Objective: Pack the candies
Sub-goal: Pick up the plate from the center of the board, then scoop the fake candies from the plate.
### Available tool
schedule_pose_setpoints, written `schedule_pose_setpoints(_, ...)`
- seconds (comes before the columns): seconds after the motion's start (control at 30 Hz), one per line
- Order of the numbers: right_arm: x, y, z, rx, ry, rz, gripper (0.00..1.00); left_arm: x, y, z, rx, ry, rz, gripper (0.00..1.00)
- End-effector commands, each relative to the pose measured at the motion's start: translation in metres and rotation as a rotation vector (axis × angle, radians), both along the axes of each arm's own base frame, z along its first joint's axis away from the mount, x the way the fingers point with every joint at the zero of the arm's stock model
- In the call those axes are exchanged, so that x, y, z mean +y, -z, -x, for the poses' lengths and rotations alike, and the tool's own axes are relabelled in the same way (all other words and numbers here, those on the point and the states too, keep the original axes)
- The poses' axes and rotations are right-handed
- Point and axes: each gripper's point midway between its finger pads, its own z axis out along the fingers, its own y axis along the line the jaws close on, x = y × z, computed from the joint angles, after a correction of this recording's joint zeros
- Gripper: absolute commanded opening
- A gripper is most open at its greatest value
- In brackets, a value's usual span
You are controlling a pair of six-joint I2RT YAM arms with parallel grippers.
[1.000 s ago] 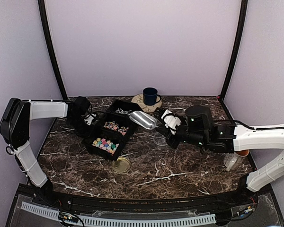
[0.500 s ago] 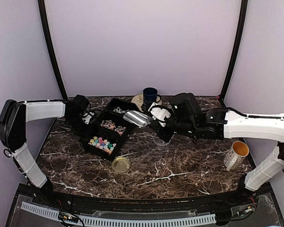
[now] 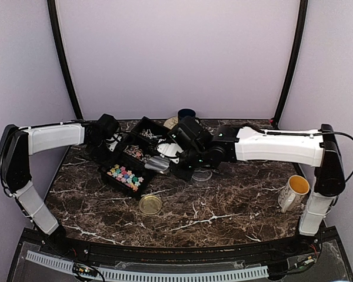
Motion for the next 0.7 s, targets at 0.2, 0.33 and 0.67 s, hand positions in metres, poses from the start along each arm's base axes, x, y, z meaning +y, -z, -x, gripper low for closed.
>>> schedule_pose_setpoints(0.2,0.017,0.006,0.012,0.092,-0.017,0.075,0.00,-0.001,-0.039,-0.021,-0.168,-0.007,-0.005,0.00)
schedule_pose_setpoints(0.33,0.025,0.009,0.023,0.124,-0.046,0.094,0.00,-0.004,-0.037,-0.022,-0.164,-0.001,0.001,0.00)
schedule_pose_setpoints(0.67,0.035,0.019,0.029,0.151,-0.068,0.168,0.00,-0.008,-0.045,-0.024,-0.199,-0.021,0.043,0.00)
